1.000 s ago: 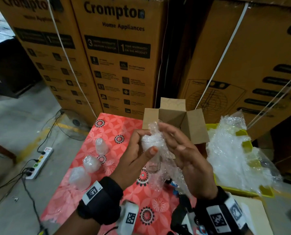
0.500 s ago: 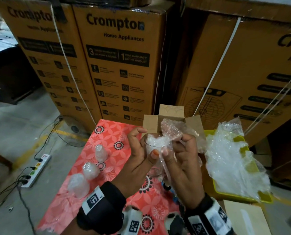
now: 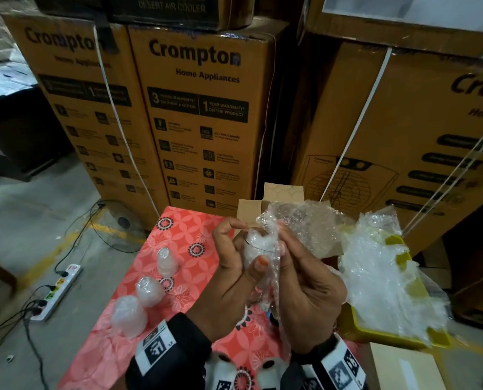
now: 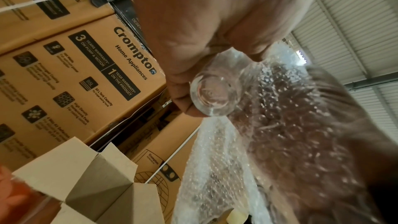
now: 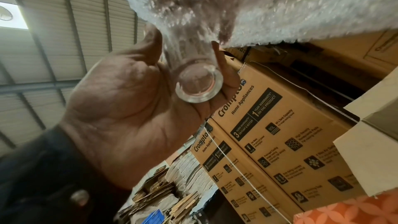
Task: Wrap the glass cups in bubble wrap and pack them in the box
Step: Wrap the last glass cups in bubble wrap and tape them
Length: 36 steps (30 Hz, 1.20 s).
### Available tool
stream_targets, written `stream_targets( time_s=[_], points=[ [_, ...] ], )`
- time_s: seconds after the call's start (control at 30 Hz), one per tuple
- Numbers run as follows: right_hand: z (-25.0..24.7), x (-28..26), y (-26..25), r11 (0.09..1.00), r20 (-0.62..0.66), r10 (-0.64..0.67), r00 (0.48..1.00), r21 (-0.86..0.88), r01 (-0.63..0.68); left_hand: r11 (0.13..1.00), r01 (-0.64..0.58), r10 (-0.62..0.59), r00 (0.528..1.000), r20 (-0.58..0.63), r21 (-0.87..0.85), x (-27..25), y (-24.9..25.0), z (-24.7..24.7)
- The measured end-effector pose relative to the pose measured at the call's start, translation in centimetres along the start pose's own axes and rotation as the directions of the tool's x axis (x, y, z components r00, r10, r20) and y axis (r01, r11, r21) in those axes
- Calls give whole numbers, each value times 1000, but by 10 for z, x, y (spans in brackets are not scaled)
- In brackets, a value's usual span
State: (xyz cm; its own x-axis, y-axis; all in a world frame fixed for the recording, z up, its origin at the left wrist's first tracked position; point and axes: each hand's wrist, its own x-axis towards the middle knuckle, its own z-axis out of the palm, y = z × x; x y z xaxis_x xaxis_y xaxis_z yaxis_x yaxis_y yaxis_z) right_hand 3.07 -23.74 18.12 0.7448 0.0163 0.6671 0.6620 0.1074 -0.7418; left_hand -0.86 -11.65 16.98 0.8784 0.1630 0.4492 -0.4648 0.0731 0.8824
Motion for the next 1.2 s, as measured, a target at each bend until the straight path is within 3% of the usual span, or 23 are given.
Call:
stream_targets(
  time_s=[0.2, 0.4, 0.47, 0.53, 0.6, 0.7, 0.73, 0.77, 0.83, 0.87, 0.93, 0.97, 1.0, 1.03, 1.1, 1.13, 1.2],
  points=[
    [13, 1, -1, 998, 149, 67, 987, -15, -66, 995, -18, 20, 999, -26, 95, 2, 7, 6],
    [20, 9, -3, 995, 131, 103, 986, -12, -102, 996, 40, -50, 990, -133, -79, -9, 26, 21],
    [18, 11, -2, 994, 119, 109, 987, 10, -111, 988, 144, -150, 980, -133, -51, -9, 34, 21],
    [15, 14, -3, 997, 138, 82, 987, 3, -83, 940, 339, -339, 941, -26, 38, -11, 37, 15],
    [13, 20, -5, 989, 195, 146, 970, 9, -151, 900, 424, -430, 902, 46, 105, -16, 42, 9],
    [6, 34, -12, 954, 245, 273, 930, 58, -295, 961, 268, -274, 956, 109, 68, -8, 42, 4],
    [-1, 36, -7, 951, 224, 277, 934, 78, -300, 967, 229, -246, 954, 172, 113, -4, 44, 0],
    [-9, 38, -2, 938, 211, 306, 929, 99, -331, 965, 202, -228, 961, 155, 167, 0, 47, -3],
    [-21, 41, 10, 857, 252, 430, 867, 188, -480, 947, 128, -111, 991, -75, 295, 12, 51, -13],
    [-24, 46, 7, 789, 295, 502, 813, 230, -570, 918, 89, -5, 977, -212, 388, 15, 50, -23],
    [-31, 51, 4, 565, 387, 656, 649, 318, -761, 878, 71, 123, 922, -366, 473, 20, 43, -44],
    [-32, 53, 1, 432, 445, 699, 560, 362, -826, 897, 130, 61, 911, -408, 423, 22, 34, -53],
    [-31, 55, -1, 280, 508, 711, 487, 431, -858, 932, 227, -87, 897, -433, 283, 23, 28, -58],
    [-29, 56, -2, 143, 554, 708, 439, 496, -856, 928, 363, -300, 858, -416, 80, 22, 18, -62],
    [-25, 57, -4, -17, 602, 688, 405, 572, -820, 754, 564, -639, 747, -181, -336, 12, -2, -58],
    [-24, 58, -2, -48, 601, 696, 394, 586, -809, 619, 604, -701, 713, -7, -502, 4, -12, -51],
    [-19, 61, -1, -46, 588, 704, 397, 596, -802, 402, 613, -681, 697, 226, -680, -8, -25, -35]
  ],
)
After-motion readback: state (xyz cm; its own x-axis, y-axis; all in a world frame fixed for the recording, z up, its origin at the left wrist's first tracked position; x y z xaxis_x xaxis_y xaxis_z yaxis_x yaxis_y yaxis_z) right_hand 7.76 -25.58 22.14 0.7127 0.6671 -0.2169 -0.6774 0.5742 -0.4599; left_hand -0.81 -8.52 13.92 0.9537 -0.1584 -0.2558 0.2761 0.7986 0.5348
